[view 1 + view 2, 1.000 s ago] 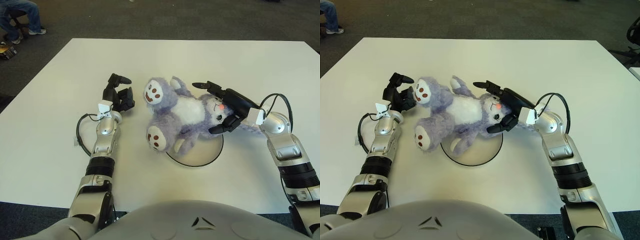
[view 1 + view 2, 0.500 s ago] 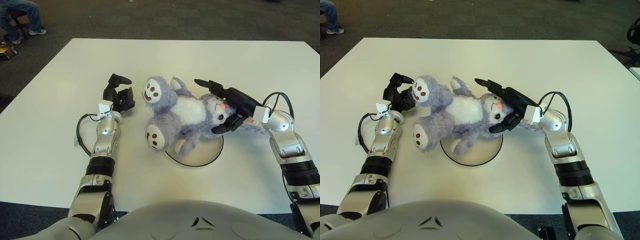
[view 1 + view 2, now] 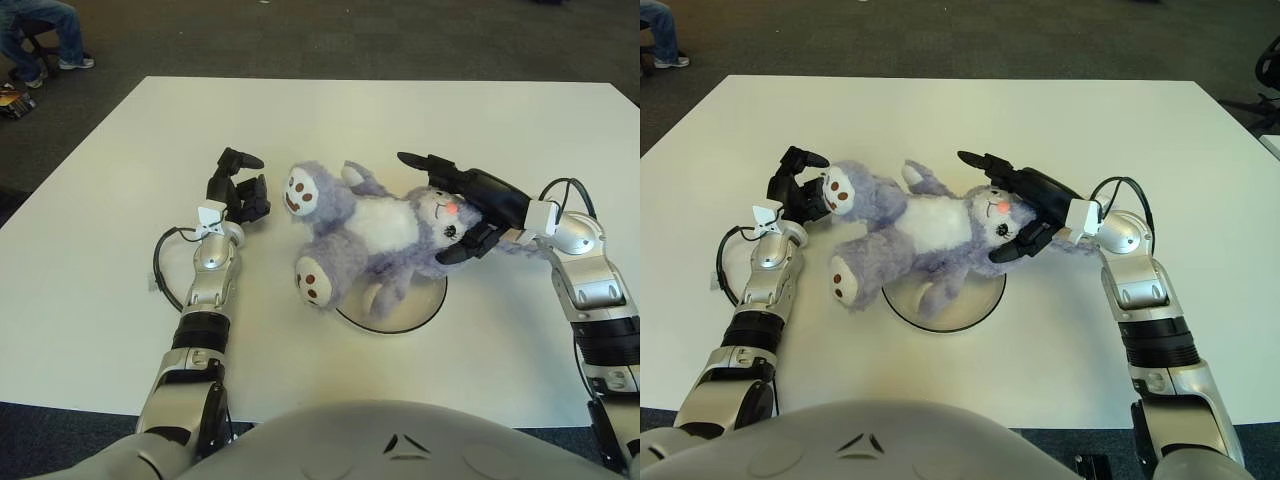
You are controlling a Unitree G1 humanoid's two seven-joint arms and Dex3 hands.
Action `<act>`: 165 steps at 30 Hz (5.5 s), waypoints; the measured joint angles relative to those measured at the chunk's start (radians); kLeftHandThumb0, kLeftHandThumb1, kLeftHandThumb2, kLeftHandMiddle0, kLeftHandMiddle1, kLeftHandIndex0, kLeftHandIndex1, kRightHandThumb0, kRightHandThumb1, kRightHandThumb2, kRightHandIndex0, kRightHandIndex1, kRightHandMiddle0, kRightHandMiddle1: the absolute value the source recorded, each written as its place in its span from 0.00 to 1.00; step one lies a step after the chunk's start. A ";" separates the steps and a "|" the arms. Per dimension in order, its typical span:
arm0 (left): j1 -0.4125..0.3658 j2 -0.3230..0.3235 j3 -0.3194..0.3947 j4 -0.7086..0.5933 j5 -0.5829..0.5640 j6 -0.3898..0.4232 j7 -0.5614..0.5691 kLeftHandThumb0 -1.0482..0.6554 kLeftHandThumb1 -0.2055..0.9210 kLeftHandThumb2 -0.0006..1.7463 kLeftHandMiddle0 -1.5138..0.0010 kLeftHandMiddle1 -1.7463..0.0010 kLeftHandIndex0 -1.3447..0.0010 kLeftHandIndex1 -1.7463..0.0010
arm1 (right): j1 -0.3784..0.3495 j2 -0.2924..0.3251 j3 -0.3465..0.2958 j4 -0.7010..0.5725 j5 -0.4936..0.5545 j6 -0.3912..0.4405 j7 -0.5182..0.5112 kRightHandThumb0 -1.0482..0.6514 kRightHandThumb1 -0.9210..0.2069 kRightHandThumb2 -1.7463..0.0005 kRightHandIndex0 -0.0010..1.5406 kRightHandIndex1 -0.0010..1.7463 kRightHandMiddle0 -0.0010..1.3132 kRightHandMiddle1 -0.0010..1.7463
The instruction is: Put the doll into the plate.
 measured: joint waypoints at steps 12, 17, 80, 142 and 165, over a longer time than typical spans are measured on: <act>0.000 0.000 0.000 0.003 -0.001 -0.006 -0.003 0.37 0.67 0.59 0.21 0.00 0.68 0.00 | -0.008 -0.025 -0.051 -0.079 0.011 0.046 -0.005 0.25 0.46 0.61 0.45 1.00 0.00 0.00; -0.002 0.000 0.000 0.006 -0.002 -0.006 -0.004 0.37 0.67 0.59 0.21 0.00 0.68 0.00 | -0.008 -0.025 -0.068 -0.081 -0.004 0.020 -0.031 0.27 0.47 0.60 0.43 1.00 0.00 0.00; -0.001 0.000 -0.004 0.003 -0.001 -0.020 0.010 0.38 0.69 0.57 0.22 0.00 0.69 0.00 | -0.033 -0.045 -0.035 0.055 -0.026 -0.212 0.008 0.04 0.12 0.84 0.00 0.00 0.00 0.00; 0.000 -0.002 0.011 0.003 0.010 -0.099 0.042 0.37 0.67 0.59 0.20 0.00 0.68 0.00 | 0.061 -0.090 -0.150 -0.052 -0.387 -0.081 -0.311 0.00 0.04 0.90 0.00 0.00 0.00 0.00; 0.004 -0.002 0.027 -0.007 0.022 -0.128 0.051 0.37 0.63 0.62 0.20 0.00 0.65 0.00 | 0.091 -0.098 -0.199 0.025 -0.413 -0.043 -0.396 0.00 0.00 0.91 0.00 0.00 0.00 0.00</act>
